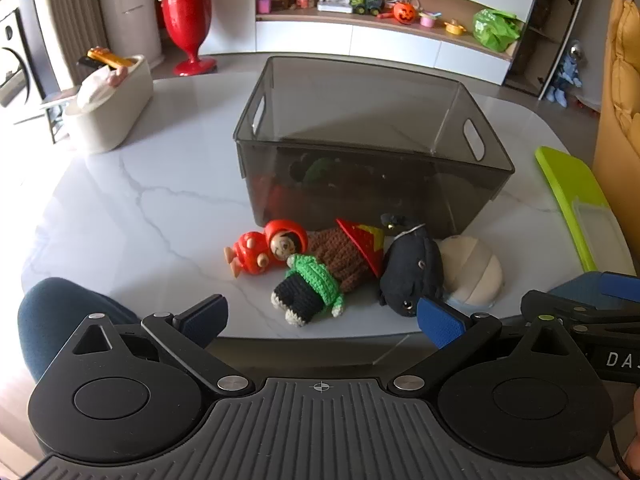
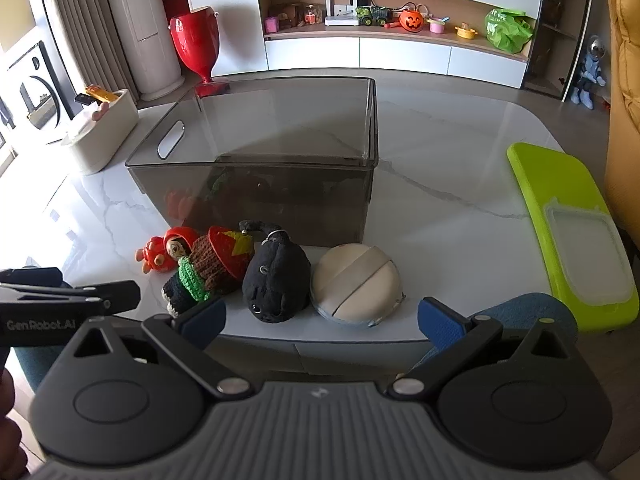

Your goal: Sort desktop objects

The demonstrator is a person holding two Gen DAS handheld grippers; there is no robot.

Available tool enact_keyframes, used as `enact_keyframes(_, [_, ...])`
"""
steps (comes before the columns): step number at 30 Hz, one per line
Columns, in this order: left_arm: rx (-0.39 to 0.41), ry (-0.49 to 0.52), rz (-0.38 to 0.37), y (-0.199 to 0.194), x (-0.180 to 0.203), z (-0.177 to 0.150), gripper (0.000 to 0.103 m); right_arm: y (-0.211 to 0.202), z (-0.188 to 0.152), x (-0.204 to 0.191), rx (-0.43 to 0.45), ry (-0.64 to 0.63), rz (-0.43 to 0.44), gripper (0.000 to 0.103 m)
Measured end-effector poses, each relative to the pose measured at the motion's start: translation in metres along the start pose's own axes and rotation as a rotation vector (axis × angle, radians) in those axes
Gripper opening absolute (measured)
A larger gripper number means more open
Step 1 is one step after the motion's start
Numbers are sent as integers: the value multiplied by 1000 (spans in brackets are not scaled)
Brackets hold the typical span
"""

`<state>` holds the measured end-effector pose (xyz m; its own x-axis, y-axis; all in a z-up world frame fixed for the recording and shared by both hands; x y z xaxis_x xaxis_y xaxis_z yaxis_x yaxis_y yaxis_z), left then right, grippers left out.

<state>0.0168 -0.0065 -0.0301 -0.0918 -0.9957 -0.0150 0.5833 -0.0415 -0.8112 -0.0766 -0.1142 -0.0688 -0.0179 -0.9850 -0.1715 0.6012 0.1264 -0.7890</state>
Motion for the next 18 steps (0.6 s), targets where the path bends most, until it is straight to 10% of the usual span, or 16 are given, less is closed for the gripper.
enact_keyframes(12, [-60, 26, 4, 12, -7, 0, 103, 12, 2, 1, -20, 17, -12, 103])
enact_keyframes(18, [158, 21, -22, 21, -35, 8, 103, 14, 10, 27, 169, 145, 52, 103])
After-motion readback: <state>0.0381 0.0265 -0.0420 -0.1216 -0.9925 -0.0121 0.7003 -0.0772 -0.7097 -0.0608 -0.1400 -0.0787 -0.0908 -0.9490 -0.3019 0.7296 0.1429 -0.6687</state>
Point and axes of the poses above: each gripper's, at about its wrist camera, not at the fingertips, and y roughly the way its jaws point, x to its right, z to its top, the point moved 3 cm from there along y, roughly the way its jaws point, and after that the axes turned 7 degrees about y, right-handed, at the moved point
